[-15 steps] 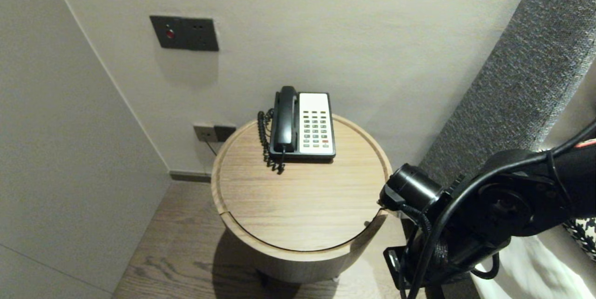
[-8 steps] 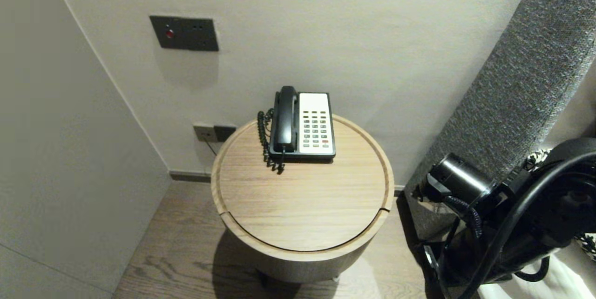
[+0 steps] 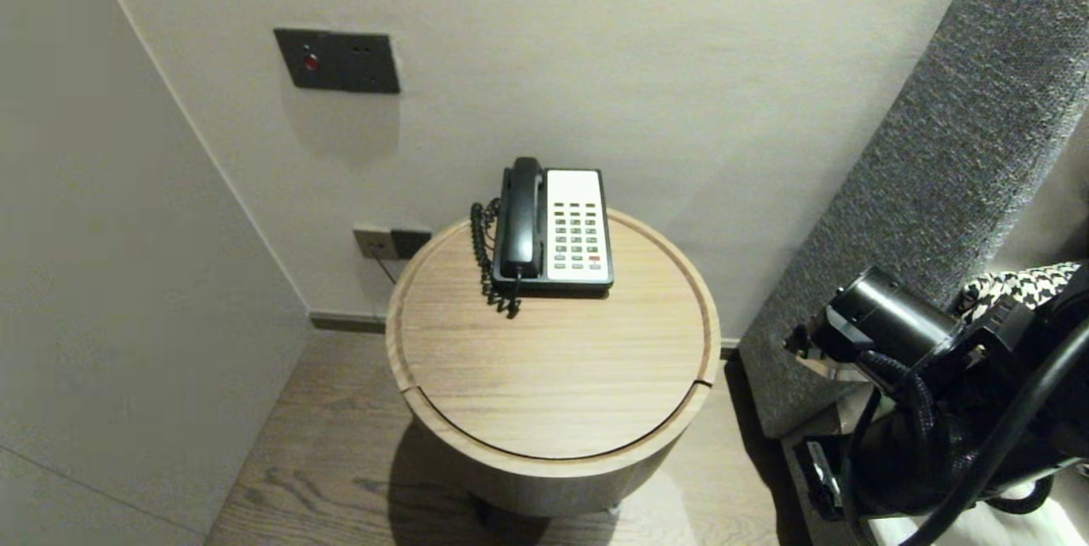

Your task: Open the nightstand drawer

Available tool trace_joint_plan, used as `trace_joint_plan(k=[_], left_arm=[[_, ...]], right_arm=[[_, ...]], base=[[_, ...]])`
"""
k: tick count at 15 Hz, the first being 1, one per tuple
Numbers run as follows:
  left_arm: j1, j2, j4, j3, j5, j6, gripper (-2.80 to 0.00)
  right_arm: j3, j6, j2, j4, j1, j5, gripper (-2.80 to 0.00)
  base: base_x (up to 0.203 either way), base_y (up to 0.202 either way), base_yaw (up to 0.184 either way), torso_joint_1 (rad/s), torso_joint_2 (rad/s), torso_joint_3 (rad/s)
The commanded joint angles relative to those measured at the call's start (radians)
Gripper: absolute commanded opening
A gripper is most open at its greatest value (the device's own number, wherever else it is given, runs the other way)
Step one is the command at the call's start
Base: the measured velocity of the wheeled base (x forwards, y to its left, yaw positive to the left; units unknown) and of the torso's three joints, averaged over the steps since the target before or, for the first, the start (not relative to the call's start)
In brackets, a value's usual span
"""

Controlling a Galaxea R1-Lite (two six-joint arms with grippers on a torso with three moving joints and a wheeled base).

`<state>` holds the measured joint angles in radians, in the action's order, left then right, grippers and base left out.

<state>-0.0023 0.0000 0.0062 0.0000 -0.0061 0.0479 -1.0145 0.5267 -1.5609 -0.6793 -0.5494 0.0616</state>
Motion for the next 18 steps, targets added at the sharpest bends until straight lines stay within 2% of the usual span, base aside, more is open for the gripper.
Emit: trace_joint_plan(k=[1, 7, 12, 16, 18], left_arm=[[-0.001, 0.0, 0.0, 0.0, 0.0, 0.0, -2.8], [-0.001, 0.0, 0.0, 0.0, 0.0, 0.001, -2.8], [0.0, 0.0, 0.0, 0.0, 0.0, 0.0, -2.8], [-0.001, 0.0, 0.0, 0.0, 0.0, 0.0, -2.8], [-0.001, 0.0, 0.0, 0.0, 0.0, 0.0, -2.8]], right_arm=[[0.002, 0.002, 0.011, -0.005, 0.004, 0.007, -2.8], [0.033, -0.044, 0.068, -0.004, 0.105, 0.009, -2.8], [0.036, -0.114, 0.149, -0.005, 0.202, 0.009, -2.8], [0.028, -0.123, 0.24, -0.003, 0.209, 0.018, -2.8], [0.024, -0.123, 0.306, -0.002, 0.206, 0.047, -2.8]], base=[[0.0, 0.0, 0.0, 0.0, 0.0, 0.0], [0.0, 0.0, 0.0, 0.0, 0.0, 0.0], [0.0, 0.0, 0.0, 0.0, 0.0, 0.0], [0.0, 0.0, 0.0, 0.0, 0.0, 0.0], [0.0, 0.0, 0.0, 0.0, 0.0, 0.0]])
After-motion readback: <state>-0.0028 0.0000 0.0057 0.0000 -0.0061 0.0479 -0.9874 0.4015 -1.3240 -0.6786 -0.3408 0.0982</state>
